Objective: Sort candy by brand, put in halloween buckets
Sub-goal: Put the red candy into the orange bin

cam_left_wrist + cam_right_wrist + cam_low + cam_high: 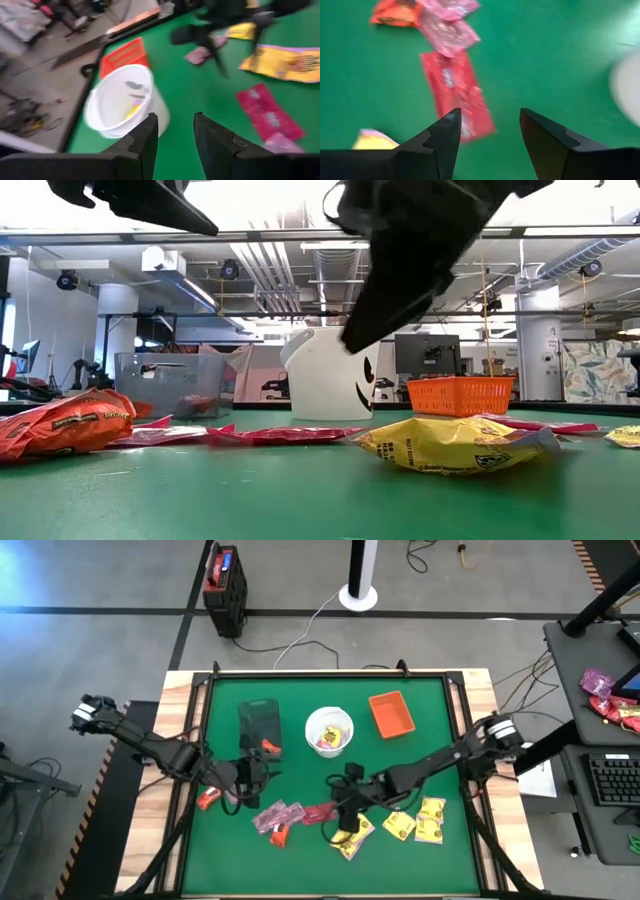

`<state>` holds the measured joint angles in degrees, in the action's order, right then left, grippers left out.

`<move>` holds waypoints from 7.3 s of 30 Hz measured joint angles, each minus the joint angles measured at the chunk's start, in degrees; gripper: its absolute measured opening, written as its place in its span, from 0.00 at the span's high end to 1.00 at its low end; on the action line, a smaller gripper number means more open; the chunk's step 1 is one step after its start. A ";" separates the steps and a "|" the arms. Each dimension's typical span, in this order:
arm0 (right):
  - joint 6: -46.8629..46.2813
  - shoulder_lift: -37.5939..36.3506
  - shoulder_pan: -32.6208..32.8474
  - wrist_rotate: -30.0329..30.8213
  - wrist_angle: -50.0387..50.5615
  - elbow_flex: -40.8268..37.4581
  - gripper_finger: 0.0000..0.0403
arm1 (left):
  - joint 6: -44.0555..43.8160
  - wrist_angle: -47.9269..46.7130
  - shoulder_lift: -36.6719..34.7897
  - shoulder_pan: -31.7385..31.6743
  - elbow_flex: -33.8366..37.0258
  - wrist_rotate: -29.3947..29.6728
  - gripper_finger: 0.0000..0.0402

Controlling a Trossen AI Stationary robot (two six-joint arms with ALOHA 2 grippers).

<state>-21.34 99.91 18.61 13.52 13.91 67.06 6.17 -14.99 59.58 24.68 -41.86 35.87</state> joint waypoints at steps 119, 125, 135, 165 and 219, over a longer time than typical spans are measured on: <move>-14.23 -30.88 -26.89 17.50 34.30 -13.09 0.96 | 8.43 5.91 0.08 -9.63 -0.38 3.49 0.73; -12.71 -30.82 -26.91 17.46 33.07 -12.65 0.96 | 17.05 2.23 -6.23 -19.03 -0.34 -8.01 0.75; -20.15 -30.49 -32.19 5.60 35.08 -14.25 0.96 | 23.94 0.31 -18.61 -41.51 -0.34 -27.75 0.79; -17.59 -30.33 -41.99 7.48 31.24 -15.63 0.72 | 15.83 -5.61 -19.22 -50.30 -2.30 -20.36 0.79; -8.63 -31.16 -11.23 6.28 17.18 -10.88 0.51 | -51.17 -13.37 20.58 9.90 -4.26 -21.88 0.79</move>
<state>-29.97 68.75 7.38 19.81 31.09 56.18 -45.00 -28.37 80.16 34.57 -46.11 13.99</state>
